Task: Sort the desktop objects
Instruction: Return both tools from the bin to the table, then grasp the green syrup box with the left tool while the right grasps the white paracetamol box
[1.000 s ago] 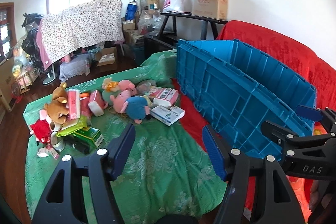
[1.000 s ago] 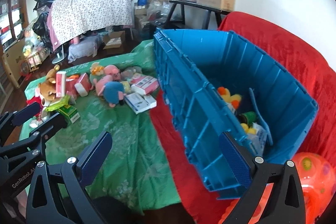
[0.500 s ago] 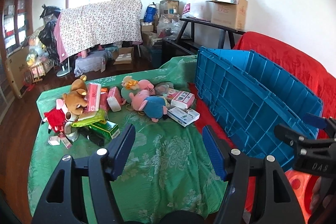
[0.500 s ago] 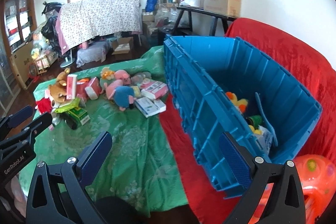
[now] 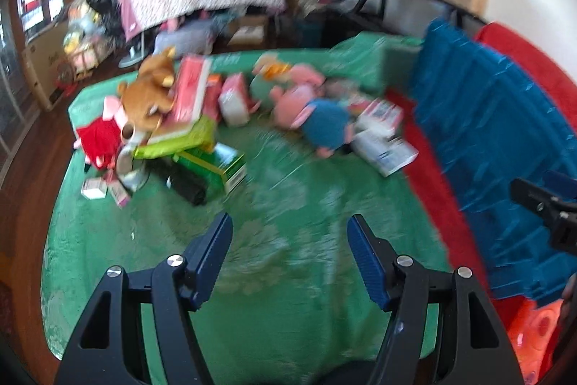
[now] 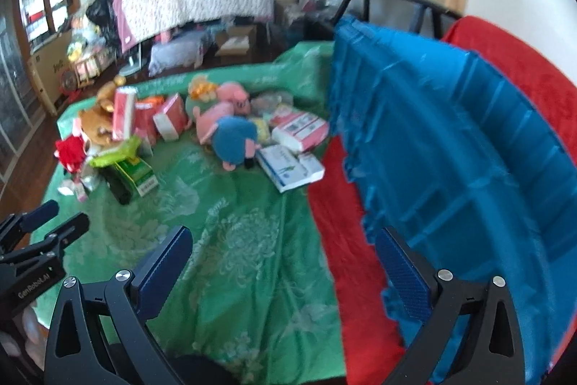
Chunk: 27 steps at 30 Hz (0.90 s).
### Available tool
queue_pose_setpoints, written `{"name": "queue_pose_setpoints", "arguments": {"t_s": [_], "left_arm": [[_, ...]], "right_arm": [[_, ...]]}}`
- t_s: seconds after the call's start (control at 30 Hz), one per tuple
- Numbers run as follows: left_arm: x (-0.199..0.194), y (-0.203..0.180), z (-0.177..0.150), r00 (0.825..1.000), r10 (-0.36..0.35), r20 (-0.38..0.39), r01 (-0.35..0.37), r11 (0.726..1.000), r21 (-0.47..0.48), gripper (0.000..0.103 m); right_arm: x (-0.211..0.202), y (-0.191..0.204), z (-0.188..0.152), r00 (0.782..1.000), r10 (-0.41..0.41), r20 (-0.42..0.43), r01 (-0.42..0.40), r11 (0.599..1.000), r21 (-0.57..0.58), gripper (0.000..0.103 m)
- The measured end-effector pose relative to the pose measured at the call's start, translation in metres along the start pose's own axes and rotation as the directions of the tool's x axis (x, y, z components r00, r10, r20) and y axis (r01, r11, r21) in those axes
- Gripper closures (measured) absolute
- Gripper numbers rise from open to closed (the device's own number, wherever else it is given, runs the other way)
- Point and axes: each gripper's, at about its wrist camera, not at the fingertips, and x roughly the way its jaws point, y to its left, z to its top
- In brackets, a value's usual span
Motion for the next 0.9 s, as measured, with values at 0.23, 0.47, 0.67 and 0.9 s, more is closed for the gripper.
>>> {"name": "queue_pose_setpoints", "arguments": {"t_s": [0.23,0.47,0.67,0.9], "left_arm": [[0.093,0.05,-0.002,0.988,0.071,-0.137,-0.073,0.997,-0.007,0.038],[0.153,0.116,0.02,0.977,0.115,-0.179,-0.14,0.981,-0.137,0.038],[0.21,0.131,0.074,0.972,0.105,-0.212,-0.161,0.949,-0.27,0.038],[0.265,0.117,0.09,0.915,0.229,-0.333,-0.311,0.925,-0.217,0.031]], "right_arm": [[0.116,0.004,0.012,0.99,0.014,-0.142,-0.015,1.0,-0.002,0.0],[0.213,0.001,0.014,0.965,0.014,-0.261,-0.011,1.0,0.011,0.0],[0.268,0.002,0.028,0.951,0.003,-0.308,-0.008,1.0,-0.016,0.0],[0.324,-0.004,0.049,0.928,-0.025,-0.372,0.008,0.999,-0.048,0.0]]}}
